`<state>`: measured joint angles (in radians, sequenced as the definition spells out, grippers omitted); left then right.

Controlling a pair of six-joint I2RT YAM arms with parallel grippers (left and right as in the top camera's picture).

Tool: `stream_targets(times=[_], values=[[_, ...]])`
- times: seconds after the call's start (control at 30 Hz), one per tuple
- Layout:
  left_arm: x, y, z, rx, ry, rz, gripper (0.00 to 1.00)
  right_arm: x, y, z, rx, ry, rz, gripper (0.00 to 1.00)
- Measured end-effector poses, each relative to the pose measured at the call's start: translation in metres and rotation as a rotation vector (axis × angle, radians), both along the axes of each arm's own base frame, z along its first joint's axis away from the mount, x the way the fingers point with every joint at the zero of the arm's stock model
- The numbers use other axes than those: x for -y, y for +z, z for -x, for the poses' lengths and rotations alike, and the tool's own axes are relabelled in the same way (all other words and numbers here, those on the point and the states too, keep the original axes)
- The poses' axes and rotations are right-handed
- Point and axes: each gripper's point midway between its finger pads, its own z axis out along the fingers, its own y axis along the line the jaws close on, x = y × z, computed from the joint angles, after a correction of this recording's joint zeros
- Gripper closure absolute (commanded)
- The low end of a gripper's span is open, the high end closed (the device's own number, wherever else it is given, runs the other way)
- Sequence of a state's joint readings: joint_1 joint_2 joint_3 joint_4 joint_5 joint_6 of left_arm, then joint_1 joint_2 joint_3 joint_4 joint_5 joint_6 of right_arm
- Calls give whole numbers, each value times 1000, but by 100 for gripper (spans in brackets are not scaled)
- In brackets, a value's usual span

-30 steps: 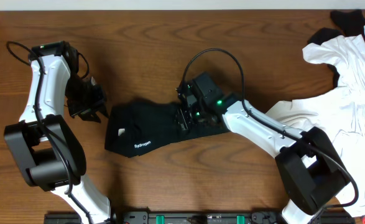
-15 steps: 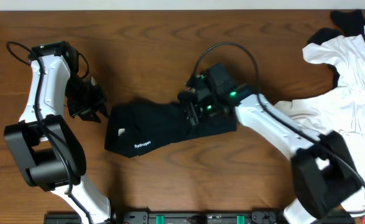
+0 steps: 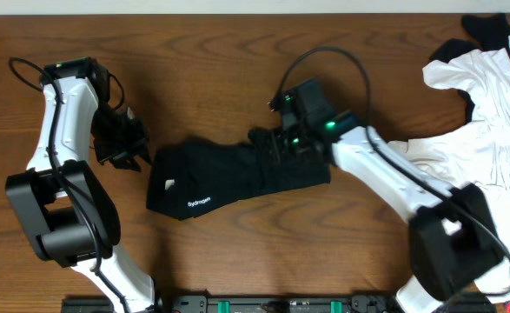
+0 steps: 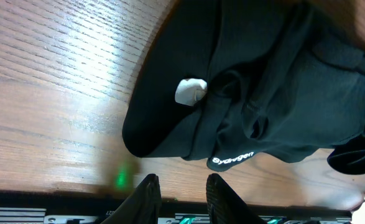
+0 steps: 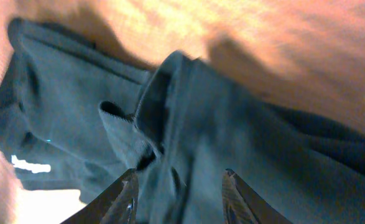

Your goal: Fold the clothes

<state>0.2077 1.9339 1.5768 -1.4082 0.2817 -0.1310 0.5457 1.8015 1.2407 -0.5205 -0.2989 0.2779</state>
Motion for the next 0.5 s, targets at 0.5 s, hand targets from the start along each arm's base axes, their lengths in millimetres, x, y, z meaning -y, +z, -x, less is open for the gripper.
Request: stream_targets(times=[0.5], values=[[0,0,0,-1,0,0,72,-60,-51,38,-99,159,-40,54]])
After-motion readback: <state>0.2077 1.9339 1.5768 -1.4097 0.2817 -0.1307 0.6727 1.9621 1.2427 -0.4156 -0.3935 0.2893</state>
